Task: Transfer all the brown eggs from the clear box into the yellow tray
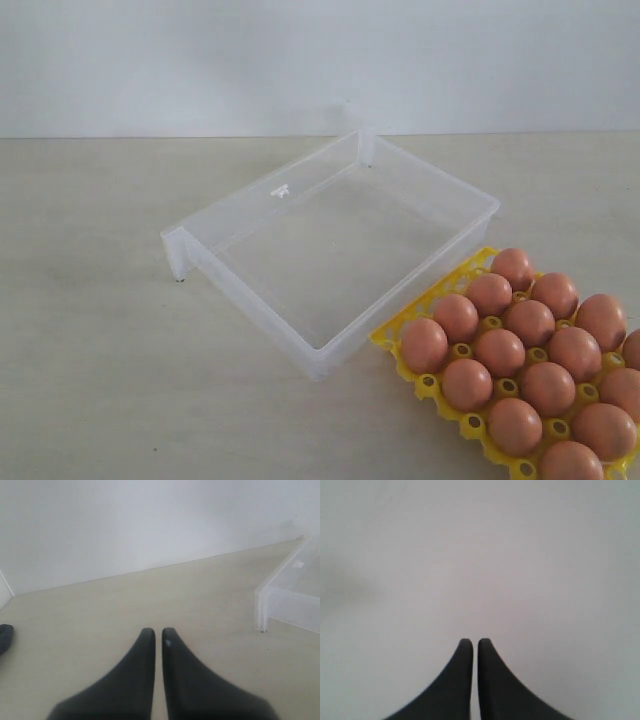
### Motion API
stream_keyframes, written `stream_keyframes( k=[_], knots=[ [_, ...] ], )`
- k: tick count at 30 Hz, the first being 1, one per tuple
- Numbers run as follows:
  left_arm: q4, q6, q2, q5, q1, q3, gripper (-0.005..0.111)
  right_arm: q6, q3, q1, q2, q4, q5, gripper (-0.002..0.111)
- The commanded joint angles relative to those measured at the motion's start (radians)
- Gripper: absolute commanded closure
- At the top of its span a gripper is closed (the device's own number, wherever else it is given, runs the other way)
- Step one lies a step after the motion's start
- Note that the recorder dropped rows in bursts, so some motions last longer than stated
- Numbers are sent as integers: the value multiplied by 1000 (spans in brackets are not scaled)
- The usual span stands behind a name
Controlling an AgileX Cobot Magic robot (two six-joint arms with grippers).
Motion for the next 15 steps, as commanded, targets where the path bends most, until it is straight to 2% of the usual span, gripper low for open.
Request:
stream_keyframes(
  k=[1, 3, 5, 7, 12, 15],
  knots=[
    [-5, -3, -3, -7, -3, -3, 103, -136, 0, -1, -133, 27, 128, 109],
    [-5, -3, -3, -7, -3, -3, 103, -136, 0, -1, -168, 211, 236, 109],
    [-5, -3, -3, -7, -3, -3, 103, -185, 0, -1, -192, 351, 253, 109],
    [-5, -3, -3, -7, -3, -3, 103, -378, 0, -1, -210, 427, 244, 109],
    [-5, -3, -3, -7, -3, -3, 103, -1044, 0, -1, -240, 530, 233, 109],
    [-5, -3, -3, -7, -3, -3, 103, -1141, 0, 1, -242, 640, 235, 109]
  ],
)
